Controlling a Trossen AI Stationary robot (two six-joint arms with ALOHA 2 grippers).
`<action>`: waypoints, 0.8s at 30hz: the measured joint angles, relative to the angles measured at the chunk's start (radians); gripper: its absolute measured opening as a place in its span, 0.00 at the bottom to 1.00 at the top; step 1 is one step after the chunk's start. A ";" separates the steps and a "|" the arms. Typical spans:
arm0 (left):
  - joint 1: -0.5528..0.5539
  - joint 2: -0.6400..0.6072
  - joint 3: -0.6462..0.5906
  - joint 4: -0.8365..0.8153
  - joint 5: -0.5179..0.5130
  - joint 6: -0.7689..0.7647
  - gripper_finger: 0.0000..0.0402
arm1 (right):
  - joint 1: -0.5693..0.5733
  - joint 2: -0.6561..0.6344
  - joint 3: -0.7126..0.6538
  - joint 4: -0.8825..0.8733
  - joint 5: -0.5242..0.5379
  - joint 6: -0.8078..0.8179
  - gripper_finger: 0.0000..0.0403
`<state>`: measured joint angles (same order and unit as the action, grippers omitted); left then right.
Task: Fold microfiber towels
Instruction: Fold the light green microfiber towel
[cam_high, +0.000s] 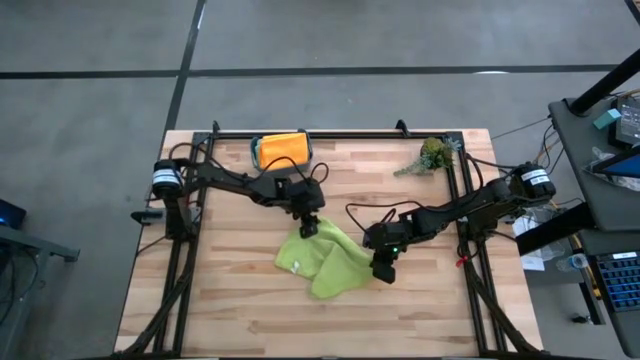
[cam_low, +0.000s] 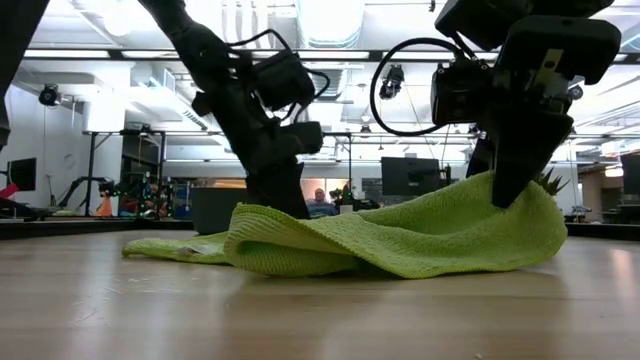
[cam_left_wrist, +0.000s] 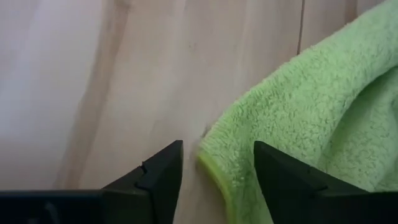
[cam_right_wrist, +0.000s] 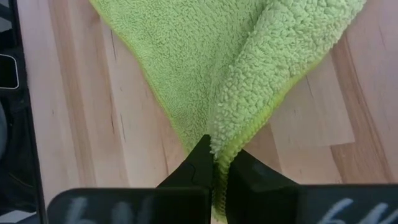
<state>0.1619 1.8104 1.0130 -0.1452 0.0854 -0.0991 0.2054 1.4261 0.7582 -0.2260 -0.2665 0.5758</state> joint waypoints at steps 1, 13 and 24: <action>0.000 0.007 0.000 0.002 0.010 0.000 0.44 | 0.000 0.000 0.000 0.000 0.001 -0.001 0.02; -0.014 0.013 0.004 0.059 0.038 0.074 0.03 | 0.000 0.000 0.000 0.000 0.005 -0.011 0.02; -0.033 -0.218 -0.006 -0.034 -0.108 0.167 0.00 | -0.001 -0.070 0.002 -0.021 0.041 -0.019 0.02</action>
<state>0.1291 1.5929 1.0069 -0.1789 -0.0230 0.0676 0.2043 1.3561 0.7597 -0.2468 -0.2250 0.5571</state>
